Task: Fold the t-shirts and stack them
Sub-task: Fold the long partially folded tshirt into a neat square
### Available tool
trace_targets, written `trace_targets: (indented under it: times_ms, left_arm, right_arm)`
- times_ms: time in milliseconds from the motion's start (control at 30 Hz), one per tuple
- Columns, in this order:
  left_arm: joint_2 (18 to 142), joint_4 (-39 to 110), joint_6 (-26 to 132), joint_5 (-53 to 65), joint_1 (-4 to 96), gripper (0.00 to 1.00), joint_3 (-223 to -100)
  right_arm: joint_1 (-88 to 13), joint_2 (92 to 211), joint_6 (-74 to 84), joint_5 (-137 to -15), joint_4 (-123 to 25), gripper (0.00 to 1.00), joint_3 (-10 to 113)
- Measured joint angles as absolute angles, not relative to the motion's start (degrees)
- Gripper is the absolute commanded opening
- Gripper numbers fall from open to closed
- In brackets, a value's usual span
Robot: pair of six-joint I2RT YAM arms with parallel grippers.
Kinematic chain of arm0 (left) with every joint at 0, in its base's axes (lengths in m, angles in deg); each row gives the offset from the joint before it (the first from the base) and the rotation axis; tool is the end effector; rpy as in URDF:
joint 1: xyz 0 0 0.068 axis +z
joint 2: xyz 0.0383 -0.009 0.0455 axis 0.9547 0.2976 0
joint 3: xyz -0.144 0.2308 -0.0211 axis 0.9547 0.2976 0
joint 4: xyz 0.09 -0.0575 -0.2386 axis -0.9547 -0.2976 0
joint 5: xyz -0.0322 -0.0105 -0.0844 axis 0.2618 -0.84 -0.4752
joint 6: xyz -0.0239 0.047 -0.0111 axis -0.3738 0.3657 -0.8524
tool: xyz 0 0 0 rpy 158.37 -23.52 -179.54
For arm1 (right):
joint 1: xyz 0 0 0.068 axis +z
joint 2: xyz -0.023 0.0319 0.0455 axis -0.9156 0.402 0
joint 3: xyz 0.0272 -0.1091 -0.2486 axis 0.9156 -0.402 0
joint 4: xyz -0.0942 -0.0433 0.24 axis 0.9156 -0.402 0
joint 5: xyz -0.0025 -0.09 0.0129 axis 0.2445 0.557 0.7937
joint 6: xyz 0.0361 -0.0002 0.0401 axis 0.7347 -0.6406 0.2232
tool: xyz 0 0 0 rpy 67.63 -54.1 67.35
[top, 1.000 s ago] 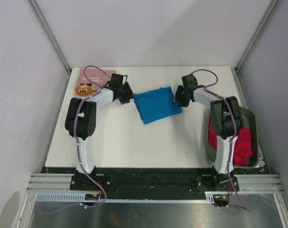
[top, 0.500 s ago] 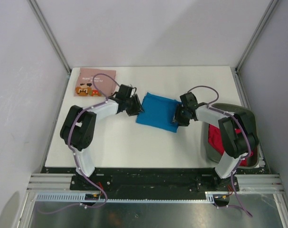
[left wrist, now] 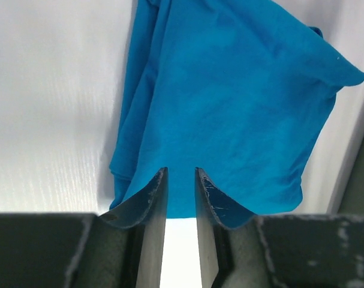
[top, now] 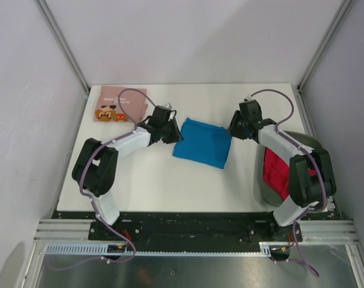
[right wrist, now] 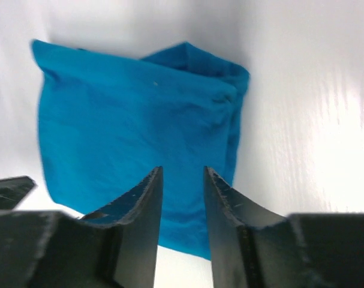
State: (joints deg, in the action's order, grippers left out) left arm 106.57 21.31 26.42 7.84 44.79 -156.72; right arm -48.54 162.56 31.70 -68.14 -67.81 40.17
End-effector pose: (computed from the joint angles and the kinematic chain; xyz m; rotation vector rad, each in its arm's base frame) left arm 0.3385 -0.1837 0.2017 -0.1749 2.4873 -0.6579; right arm 0.3318 0.1061 0.2331 0.3350 2.4196 0.4018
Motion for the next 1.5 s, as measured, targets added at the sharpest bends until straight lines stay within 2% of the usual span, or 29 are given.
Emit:
trace_targets:
  times_ms: [100,200,533,800,1067,1200,1367,1500]
  left_arm:
    - [106.6,21.3,26.6,8.2,43.5,0.23,-156.7]
    - [106.9,21.4,26.9,7.9,42.4,0.19,-156.9]
    - [114.6,21.9,27.0,7.7,41.8,0.14,-157.5]
    - [114.9,22.4,26.9,7.6,41.8,0.15,-157.5]
    - [114.9,22.4,27.0,7.1,41.8,0.21,-157.5]
    - [114.5,22.2,27.0,6.5,42.1,0.23,-157.8]
    - [111.2,21.3,27.1,6.2,44.4,0.31,-157.9]
    - [108.5,21.2,27.5,6.8,50.4,0.35,-159.3]
  right_arm:
    - [-48.5,164.9,31.5,-69.5,-65.5,0.24,42.9]
    - [-48.6,168.3,31.5,-71.5,-63.3,0.21,44.4]
    - [-52.3,180.0,31.5,-77.0,-60.9,0.20,50.1]
    - [-56.4,187.2,30.8,-77.8,-61.8,0.20,56.7]
    - [-56.1,188.3,29.3,-75.6,-67.2,0.21,60.8]
    - [-56.0,187.6,29.2,-71.3,-71.4,0.27,63.6]
    - [-55.9,182.9,29.6,-68.9,-74.8,0.33,63.9]
    - [-55.2,177.2,30.3,-69.8,-74.6,0.34,61.6]
